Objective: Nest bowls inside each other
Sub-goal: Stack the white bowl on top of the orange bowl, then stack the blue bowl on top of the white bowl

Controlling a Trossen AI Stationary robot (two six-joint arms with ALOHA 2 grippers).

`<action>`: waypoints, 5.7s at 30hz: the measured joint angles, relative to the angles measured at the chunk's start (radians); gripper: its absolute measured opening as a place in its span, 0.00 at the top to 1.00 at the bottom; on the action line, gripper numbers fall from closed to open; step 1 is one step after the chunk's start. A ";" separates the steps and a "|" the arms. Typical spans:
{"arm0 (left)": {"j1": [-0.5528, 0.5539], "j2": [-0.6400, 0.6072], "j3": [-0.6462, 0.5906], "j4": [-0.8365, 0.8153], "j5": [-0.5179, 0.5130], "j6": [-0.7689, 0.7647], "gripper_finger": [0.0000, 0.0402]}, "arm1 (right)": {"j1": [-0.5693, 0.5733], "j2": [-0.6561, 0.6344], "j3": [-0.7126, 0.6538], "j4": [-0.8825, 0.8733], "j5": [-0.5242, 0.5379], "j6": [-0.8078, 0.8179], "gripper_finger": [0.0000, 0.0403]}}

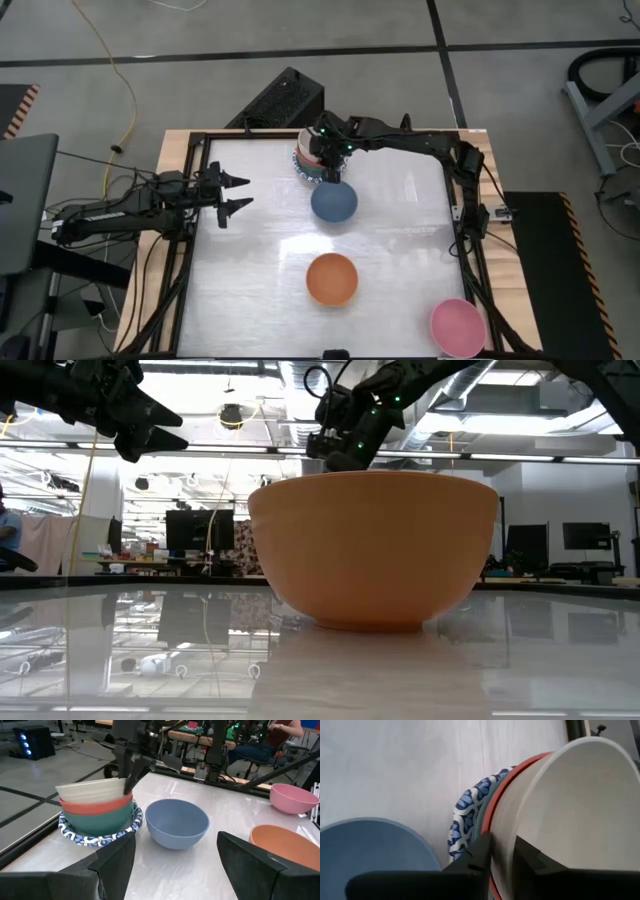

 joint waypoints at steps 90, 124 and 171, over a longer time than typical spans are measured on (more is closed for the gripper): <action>-0.011 0.000 0.000 -0.045 0.155 -0.042 0.33 | 0.544 -0.096 -0.191 -0.052 0.383 0.549 0.51; -0.011 0.000 0.000 -0.072 0.099 -0.032 0.33 | 0.475 -0.076 -0.302 -0.005 0.370 0.548 0.52; -0.011 0.000 0.000 -0.034 0.099 -0.010 0.33 | 0.404 -0.077 0.091 -0.187 0.531 0.247 0.97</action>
